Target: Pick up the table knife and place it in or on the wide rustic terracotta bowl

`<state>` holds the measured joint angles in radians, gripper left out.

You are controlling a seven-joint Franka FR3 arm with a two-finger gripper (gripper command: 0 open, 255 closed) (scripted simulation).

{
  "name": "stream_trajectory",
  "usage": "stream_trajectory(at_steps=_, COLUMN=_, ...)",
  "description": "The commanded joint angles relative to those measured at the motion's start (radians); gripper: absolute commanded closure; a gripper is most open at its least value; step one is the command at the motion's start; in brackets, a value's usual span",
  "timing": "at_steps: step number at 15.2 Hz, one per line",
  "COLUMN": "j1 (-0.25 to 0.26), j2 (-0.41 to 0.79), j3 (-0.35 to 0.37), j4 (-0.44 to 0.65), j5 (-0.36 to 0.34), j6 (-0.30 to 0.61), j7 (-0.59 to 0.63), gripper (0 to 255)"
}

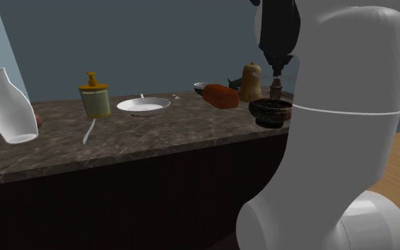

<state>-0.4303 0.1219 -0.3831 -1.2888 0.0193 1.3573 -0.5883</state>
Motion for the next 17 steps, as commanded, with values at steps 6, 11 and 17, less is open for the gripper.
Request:
stream_trajectory(at_steps=6, j1=0.006, j2=-0.054, j3=0.001, j4=-0.157, j5=-0.02, j6=0.107, j7=0.0, gripper=255)
stream_trajectory(at_steps=11, j1=0.01, j2=-0.077, j3=0.004, j4=-0.254, j5=-0.029, j6=0.182, j7=0.007, gripper=255)
stream_trajectory(at_steps=17, j1=0.013, j2=-0.095, j3=0.006, j4=-0.351, j5=-0.035, j6=0.262, j7=0.013, gripper=255)
